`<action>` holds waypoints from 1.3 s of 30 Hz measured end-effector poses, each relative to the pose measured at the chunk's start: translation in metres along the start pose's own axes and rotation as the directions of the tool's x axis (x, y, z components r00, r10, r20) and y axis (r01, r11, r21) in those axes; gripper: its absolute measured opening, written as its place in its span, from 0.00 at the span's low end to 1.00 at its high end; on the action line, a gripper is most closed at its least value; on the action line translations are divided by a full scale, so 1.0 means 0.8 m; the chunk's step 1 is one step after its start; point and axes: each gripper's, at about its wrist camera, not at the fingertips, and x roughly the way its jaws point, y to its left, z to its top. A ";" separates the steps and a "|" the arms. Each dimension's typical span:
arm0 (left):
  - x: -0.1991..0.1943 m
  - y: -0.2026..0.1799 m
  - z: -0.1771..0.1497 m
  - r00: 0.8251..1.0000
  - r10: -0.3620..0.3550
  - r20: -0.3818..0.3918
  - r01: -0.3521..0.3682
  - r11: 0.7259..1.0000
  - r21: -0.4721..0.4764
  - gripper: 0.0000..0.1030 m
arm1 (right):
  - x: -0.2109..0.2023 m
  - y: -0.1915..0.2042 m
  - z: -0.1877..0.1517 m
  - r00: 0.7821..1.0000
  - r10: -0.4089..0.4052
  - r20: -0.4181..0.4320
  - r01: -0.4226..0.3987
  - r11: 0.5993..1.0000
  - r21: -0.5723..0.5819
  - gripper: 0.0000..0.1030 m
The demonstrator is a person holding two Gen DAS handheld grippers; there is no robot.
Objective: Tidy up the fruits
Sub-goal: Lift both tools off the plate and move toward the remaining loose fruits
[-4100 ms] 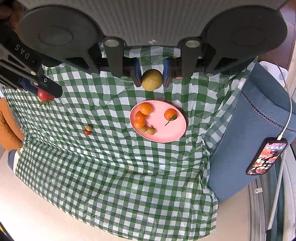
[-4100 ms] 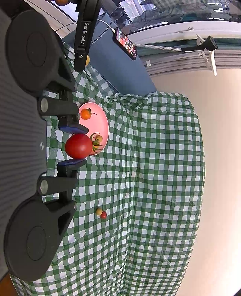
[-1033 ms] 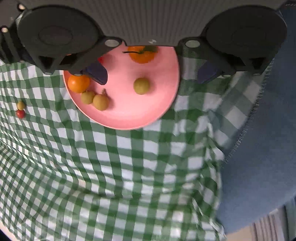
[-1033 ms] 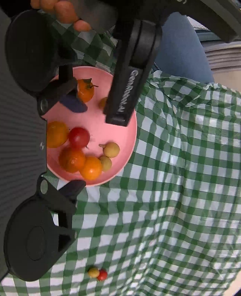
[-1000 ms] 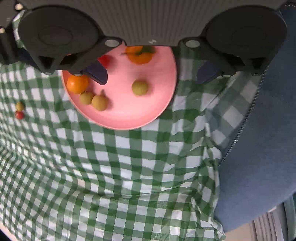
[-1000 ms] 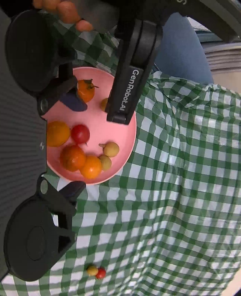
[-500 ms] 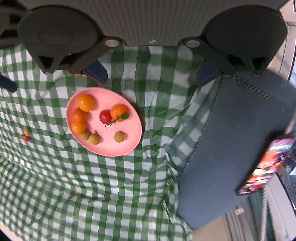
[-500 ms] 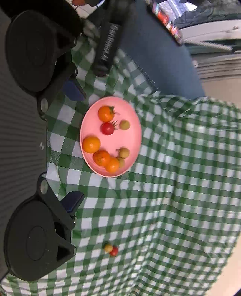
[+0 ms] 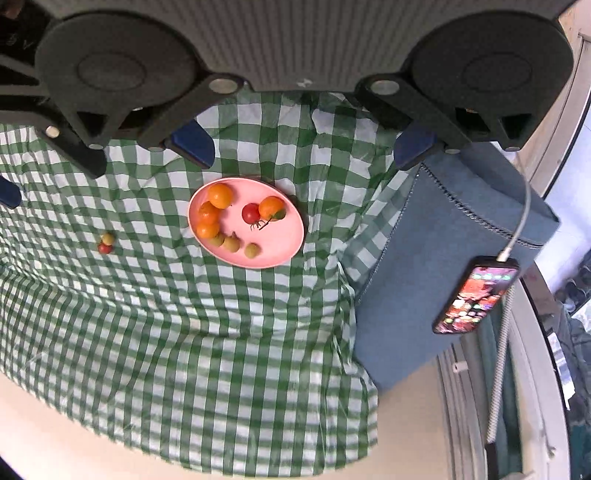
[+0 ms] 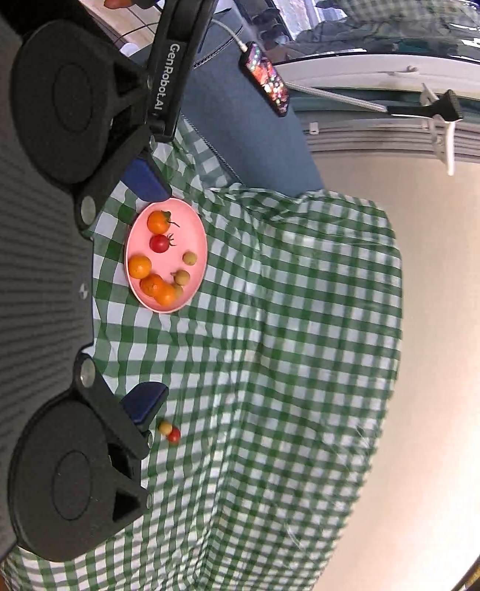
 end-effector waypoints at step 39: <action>0.003 -0.061 0.014 0.999 0.038 -0.031 -0.036 0.997 0.063 1.00 | -0.034 -0.072 -0.036 0.973 -0.208 0.104 0.196 0.973 0.119 0.99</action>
